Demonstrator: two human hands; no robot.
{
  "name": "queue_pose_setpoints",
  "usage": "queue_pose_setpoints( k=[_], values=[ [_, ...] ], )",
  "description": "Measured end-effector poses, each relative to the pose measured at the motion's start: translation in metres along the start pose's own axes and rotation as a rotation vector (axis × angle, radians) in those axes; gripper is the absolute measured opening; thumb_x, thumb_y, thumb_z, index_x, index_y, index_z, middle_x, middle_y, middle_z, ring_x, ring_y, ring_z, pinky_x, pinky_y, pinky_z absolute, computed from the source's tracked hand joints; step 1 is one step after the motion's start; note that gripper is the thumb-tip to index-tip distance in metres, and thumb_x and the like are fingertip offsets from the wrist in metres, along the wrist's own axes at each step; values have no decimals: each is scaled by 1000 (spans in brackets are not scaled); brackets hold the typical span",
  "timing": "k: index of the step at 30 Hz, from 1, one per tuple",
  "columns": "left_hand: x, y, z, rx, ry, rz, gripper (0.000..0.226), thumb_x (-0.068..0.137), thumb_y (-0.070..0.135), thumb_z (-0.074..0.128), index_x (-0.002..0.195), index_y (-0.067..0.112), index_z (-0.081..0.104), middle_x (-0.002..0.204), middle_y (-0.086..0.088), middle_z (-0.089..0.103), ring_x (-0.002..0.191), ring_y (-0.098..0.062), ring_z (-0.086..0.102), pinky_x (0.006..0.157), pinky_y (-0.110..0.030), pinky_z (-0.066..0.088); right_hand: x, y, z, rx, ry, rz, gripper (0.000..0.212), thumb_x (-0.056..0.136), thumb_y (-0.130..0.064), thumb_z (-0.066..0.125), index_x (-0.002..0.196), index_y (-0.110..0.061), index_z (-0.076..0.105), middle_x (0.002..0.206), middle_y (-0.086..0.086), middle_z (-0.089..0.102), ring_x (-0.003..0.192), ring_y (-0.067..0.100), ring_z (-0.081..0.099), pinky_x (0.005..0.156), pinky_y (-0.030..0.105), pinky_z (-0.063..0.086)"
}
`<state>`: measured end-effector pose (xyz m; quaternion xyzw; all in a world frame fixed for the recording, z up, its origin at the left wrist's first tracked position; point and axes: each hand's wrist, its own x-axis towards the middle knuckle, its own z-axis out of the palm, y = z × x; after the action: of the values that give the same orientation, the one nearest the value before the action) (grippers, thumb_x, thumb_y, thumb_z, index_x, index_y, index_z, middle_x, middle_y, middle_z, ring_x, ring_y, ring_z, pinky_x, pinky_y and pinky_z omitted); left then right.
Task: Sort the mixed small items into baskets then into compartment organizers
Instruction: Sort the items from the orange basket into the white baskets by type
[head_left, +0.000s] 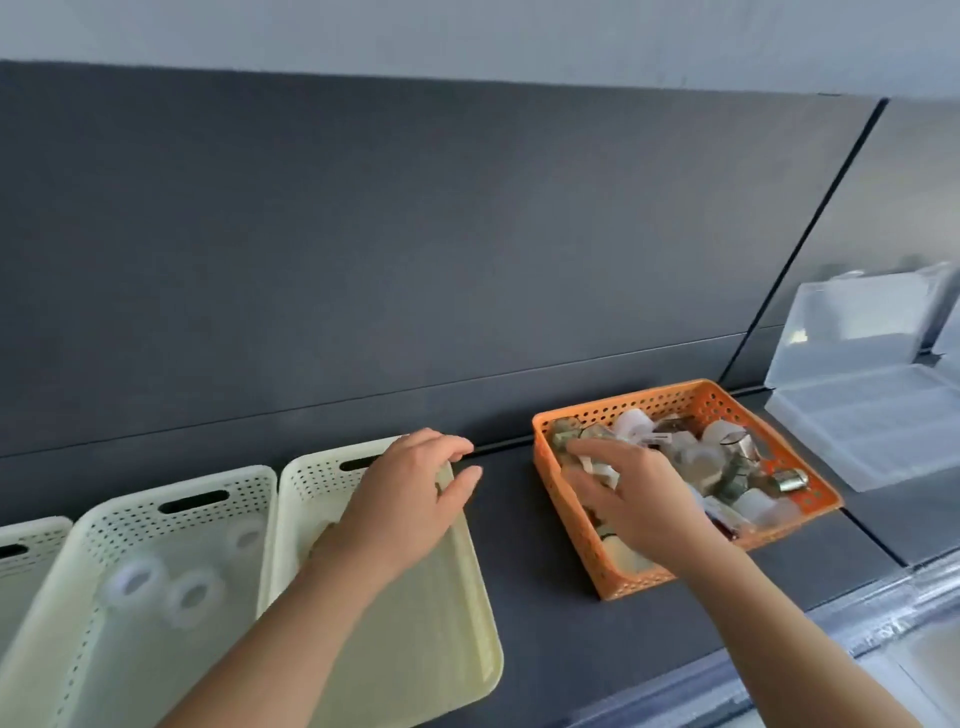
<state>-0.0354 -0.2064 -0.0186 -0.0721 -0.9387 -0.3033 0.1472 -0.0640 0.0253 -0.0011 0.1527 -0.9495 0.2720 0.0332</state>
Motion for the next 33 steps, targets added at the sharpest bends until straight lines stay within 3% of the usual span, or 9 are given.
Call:
queue_pose_setpoints(
  k=[2,6,12,20,24,26,28,30,33],
  values=[
    [22,25,35,-32,-59,6,30,90,37,60,117,24,65,104,15,60,99,-6,56,85,-23,45,6,39,-22,23,-15,44,33,91,-35,60,121,-23,64,108,-16,63,89,10,62,71,13,43],
    [71,63,93,5,-168,-39,40,91,41,58,127,24,59,115,8,58,105,-12,55,88,-28,46,29,109,-48,53,-95,68,37,90,-35,61,124,-20,64,118,-6,67,101,9,61,85,23,47],
    [120,87,152,271,-344,-83,42,89,52,55,123,28,62,124,3,60,114,-22,50,96,-40,43,64,158,-49,85,-218,2,37,90,-33,62,124,-17,64,125,-5,64,113,10,59,90,19,43],
    [123,90,157,143,-346,-159,44,78,46,73,118,31,61,114,12,63,106,-11,58,86,-27,45,90,175,-38,149,-290,-90,32,92,-26,61,123,-17,64,124,-4,64,111,10,59,96,23,45],
    [106,87,135,-54,-256,-269,51,84,39,69,131,34,50,122,11,52,110,-6,52,94,-26,44,98,177,-31,165,-306,-146,31,93,-26,58,123,-19,64,126,-6,63,113,9,58,97,24,45],
    [91,85,117,-142,-172,-316,37,89,39,60,125,40,51,117,12,50,107,-5,53,93,-28,46,101,172,-24,168,-306,-196,32,94,-27,56,125,-19,63,127,-7,62,112,7,56,92,18,41],
    [77,87,104,-258,-67,-405,16,94,35,50,107,37,58,109,6,51,92,-8,59,82,-28,51,105,164,-15,169,-332,-245,35,95,-28,55,130,-21,58,130,-8,59,114,5,54,91,15,38],
    [66,92,99,-339,28,-495,18,97,27,42,91,25,59,101,-4,57,70,-5,62,66,-19,52,111,153,-4,169,-353,-279,38,95,-29,55,132,-24,55,134,-7,57,116,11,56,96,21,43],
    [56,100,97,-263,21,-530,20,94,36,54,83,21,60,84,-1,64,59,1,59,54,-6,41,119,138,9,115,-349,-321,38,93,-31,58,131,-26,56,131,-5,59,107,18,62,89,25,47]
  ],
)
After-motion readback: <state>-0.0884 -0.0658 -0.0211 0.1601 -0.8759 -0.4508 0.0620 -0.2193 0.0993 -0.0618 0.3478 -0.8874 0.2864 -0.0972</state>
